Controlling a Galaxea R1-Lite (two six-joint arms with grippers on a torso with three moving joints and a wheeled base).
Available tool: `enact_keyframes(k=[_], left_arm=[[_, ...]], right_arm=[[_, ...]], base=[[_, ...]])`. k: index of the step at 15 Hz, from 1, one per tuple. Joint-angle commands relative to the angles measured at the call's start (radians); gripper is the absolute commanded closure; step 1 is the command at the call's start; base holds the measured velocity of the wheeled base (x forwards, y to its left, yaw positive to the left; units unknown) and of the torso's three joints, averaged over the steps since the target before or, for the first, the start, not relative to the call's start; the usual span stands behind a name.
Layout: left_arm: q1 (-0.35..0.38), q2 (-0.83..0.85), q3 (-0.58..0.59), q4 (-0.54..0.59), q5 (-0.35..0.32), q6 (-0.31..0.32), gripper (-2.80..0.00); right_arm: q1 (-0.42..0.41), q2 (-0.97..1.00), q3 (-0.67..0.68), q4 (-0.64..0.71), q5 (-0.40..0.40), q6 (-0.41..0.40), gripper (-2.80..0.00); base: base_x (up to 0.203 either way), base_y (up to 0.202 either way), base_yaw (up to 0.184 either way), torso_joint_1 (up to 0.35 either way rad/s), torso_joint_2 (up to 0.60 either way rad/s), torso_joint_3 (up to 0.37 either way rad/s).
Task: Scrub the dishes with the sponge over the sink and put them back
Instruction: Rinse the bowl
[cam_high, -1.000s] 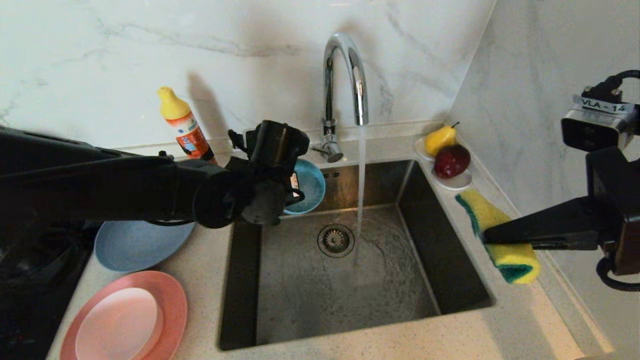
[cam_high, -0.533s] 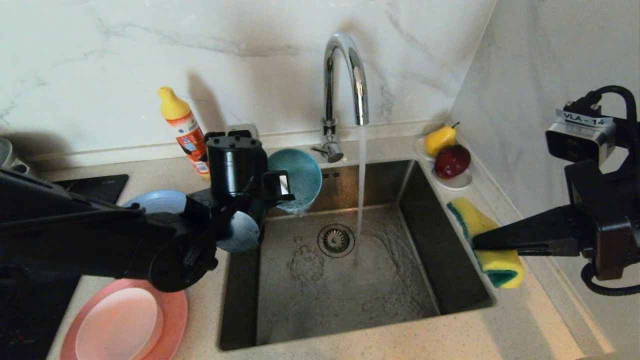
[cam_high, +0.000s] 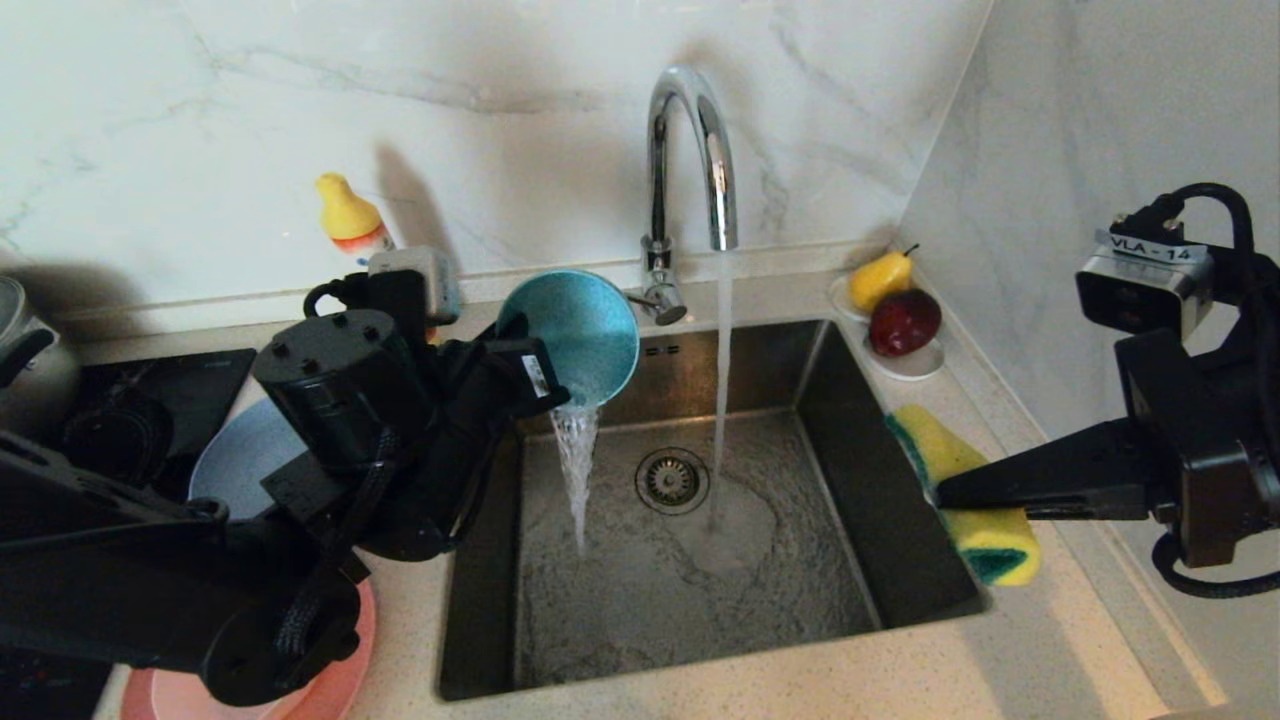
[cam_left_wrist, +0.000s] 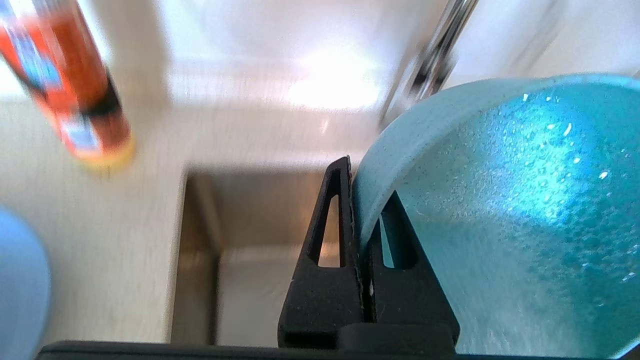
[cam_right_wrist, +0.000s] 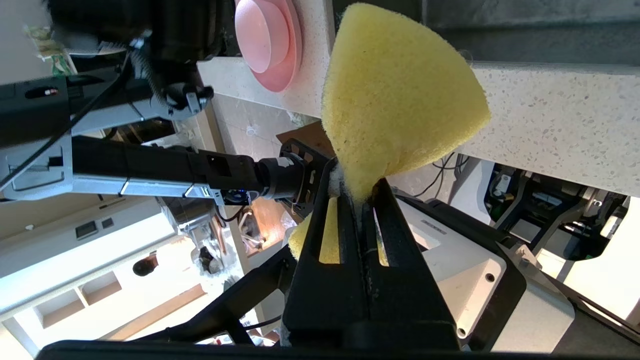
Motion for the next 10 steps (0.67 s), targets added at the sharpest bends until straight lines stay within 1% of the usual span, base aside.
enact_keyframes(k=[1, 5, 6, 8, 10], left_arm=[[-0.001, -0.017, 0.022, -0.088, -0.004, 0.013, 0.00], [-0.001, -0.033, 0.074, -0.189, -0.005, 0.017, 0.00], [-0.001, -0.054, 0.085, -0.200, -0.019, 0.017, 0.00], [-0.001, -0.093, 0.117, -0.243, -0.094, 0.019, 0.00], [-0.001, -0.121, 0.133, -0.251, -0.132, 0.032, 0.00]], right_arm=[[0.000, 0.005, 0.008, 0.004, 0.003, 0.002, 0.00], [-0.013, 0.021, 0.044, -0.050, 0.026, 0.002, 0.00], [-0.015, 0.021, 0.044, -0.055, 0.032, 0.002, 0.00], [-0.015, 0.024, 0.045, -0.055, 0.034, 0.003, 0.00], [-0.017, 0.039, 0.044, -0.052, 0.032, 0.004, 0.00]], base=[[0.000, 0.000, 0.000, 0.000, 0.00, 0.000], [0.000, 0.000, 0.000, 0.000, 0.00, 0.000], [0.000, 0.000, 0.000, 0.000, 0.00, 0.000], [0.000, 0.000, 0.000, 0.000, 0.00, 0.000], [0.000, 0.000, 0.000, 0.000, 0.00, 0.000]])
